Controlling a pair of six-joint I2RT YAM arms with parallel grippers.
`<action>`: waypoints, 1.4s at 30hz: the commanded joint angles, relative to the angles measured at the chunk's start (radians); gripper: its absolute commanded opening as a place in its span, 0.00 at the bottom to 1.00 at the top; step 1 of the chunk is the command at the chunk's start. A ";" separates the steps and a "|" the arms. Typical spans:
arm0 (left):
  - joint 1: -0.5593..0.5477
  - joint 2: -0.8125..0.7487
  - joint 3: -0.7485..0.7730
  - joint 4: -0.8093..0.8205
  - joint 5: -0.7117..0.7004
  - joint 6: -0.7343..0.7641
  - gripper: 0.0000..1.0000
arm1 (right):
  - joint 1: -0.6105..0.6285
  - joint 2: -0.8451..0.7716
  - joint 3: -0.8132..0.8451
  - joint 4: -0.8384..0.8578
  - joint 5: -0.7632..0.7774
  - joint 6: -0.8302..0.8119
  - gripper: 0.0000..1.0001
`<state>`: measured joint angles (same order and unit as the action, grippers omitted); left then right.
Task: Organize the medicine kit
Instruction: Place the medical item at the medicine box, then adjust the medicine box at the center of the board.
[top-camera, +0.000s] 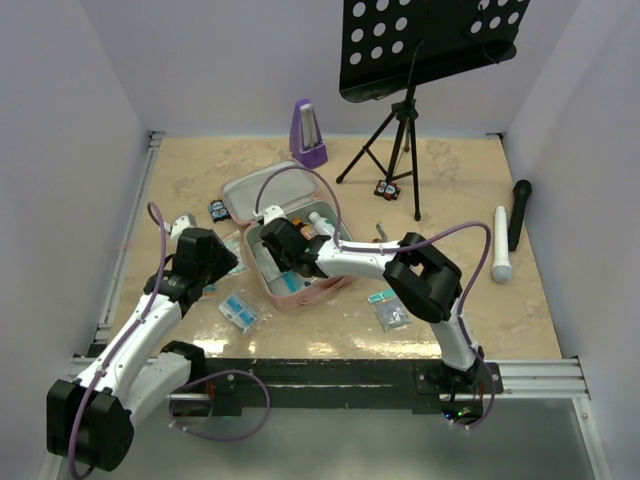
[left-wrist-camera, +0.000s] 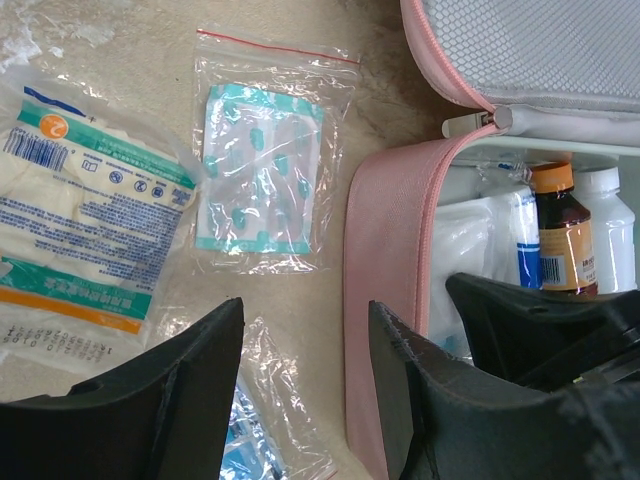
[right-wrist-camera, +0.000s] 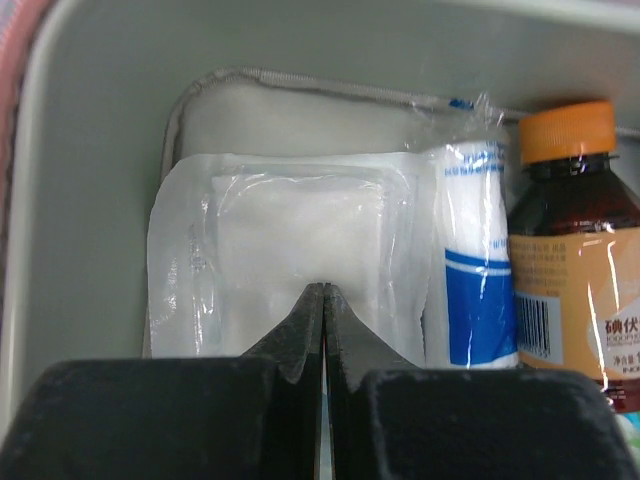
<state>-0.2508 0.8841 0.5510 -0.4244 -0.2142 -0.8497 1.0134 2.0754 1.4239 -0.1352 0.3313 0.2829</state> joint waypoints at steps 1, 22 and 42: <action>0.002 -0.005 -0.005 0.029 0.001 0.011 0.57 | -0.004 0.026 0.070 -0.017 0.031 0.006 0.00; 0.002 -0.004 0.010 0.032 -0.002 0.011 0.57 | -0.021 -0.211 -0.045 0.014 -0.028 0.053 0.48; 0.002 -0.013 -0.042 0.145 0.121 -0.023 0.56 | -0.131 -0.755 -0.611 -0.247 0.147 0.627 0.61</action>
<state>-0.2508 0.8852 0.5243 -0.3489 -0.1501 -0.8547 0.8867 1.4166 0.8913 -0.2955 0.5007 0.7250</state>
